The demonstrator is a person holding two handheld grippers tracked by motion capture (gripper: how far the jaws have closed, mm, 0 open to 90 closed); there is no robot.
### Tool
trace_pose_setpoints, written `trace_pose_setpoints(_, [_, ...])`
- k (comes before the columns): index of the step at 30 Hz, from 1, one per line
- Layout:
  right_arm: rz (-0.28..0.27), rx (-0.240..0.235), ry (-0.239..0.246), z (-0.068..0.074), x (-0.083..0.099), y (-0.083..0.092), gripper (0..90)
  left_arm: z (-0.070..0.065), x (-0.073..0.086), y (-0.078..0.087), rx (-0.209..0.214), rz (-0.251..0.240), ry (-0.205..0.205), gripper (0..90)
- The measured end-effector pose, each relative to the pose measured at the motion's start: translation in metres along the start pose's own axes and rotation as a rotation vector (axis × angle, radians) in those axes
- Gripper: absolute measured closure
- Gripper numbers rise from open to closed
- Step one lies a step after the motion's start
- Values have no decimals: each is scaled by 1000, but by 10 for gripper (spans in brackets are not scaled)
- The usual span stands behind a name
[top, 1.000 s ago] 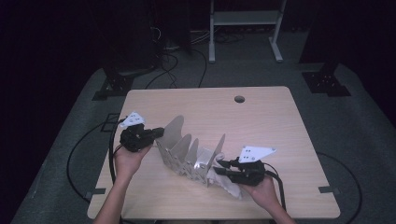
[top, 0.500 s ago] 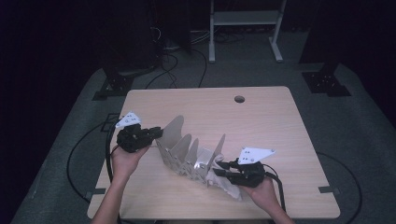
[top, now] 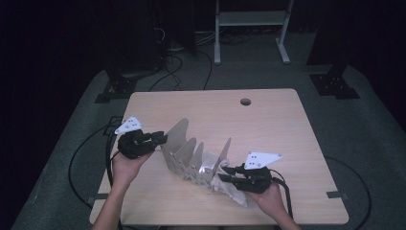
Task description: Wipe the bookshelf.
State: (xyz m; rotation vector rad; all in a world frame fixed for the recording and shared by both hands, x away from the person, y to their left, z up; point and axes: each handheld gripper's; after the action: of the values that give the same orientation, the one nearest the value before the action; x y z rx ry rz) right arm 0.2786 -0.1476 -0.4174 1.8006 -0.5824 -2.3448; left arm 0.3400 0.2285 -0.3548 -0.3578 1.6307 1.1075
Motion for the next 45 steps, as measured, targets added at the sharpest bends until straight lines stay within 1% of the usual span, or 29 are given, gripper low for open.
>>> trace_pose_setpoints(3, [-19,0,5,3,-3,2,715,1,2,2,5,0,-3,662])
trace_pose_setpoints(6, [-11,-2,1,3,0,-1,717,4,4,3,17,-5,2,652])
trace_pose_setpoints(8, [0,-4,0,5,1,-3,717,4,7,3,31,-16,3,629])
trace_pose_setpoints(9, [-7,-6,-1,7,1,-2,717,5,9,3,35,-21,4,609])
trace_pose_setpoints(10, [-17,-9,2,9,-1,0,717,5,11,3,44,-29,4,582])
trace_pose_setpoints(11, [-38,-11,6,13,-4,3,717,6,16,3,74,-51,10,541])
trace_pose_setpoints(12, [-38,-11,6,13,-4,3,717,6,16,3,74,-51,10,521])
trace_pose_setpoints(13, [-44,-16,5,15,-5,4,717,7,18,3,82,-49,5,521])
trace_pose_setpoints(14, [-46,-18,7,17,-5,3,717,7,20,2,88,-52,2,503])
trace_pose_setpoints(16, [-24,-9,10,21,-4,-1,717,7,24,2,103,-46,-8,494])
trace_pose_setpoints(17, [-11,2,13,21,-3,-5,718,7,26,2,101,-40,-14,502])
trace_pose_setpoints(19, [-12,3,6,21,-2,-6,718,7,27,2,96,-36,-13,514])
trace_pose_setpoints(22, [-10,21,6,24,-3,-6,719,9,29,1,98,-27,0,563])
trace_pose_setpoints(23, [-9,30,0,26,-3,-7,719,10,29,1,99,-23,-2,576])
trace_pose_setpoints(27, [-4,43,0,26,-3,-8,721,9,30,-2,94,-16,-3,579])
trace_pose_setpoints(28, [2,59,-3,26,-2,-8,721,8,30,-2,92,-16,-1,577])
trace_pose_setpoints(29, [2,59,-3,26,-2,-8,721,8,30,-3,89,-16,-3,577])
trace_pose_setpoints(32, [4,78,-8,25,-2,-8,721,5,29,-3,78,-12,-11,573])
trace_pose_setpoints(34, [2,81,-12,24,-2,-8,721,4,29,-3,75,-10,-18,561])
trace_pose_setpoints(37, [1,75,-10,26,-1,-8,721,4,31,-3,85,-19,-16,539])
trace_pose_setpoints(40, [2,60,-14,30,0,-9,721,3,33,-3,93,-28,-26,486])
trace_pose_setpoints(42, [2,55,-13,31,0,-10,721,4,35,-3,98,-34,-32,479])
trace_pose_setpoints(45, [-3,45,-13,33,0,-10,721,5,37,-4,111,-34,-29,467])
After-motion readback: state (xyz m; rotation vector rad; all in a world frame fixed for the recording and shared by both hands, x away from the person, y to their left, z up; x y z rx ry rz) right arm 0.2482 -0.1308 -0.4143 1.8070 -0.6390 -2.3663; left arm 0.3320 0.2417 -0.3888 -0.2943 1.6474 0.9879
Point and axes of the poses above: each handheld gripper's, and its own axes: y roughly backward along the jaws, x roughly out of its underside, z roughly to its left, and after that the axes turned 12 degrees about -x, right-handed
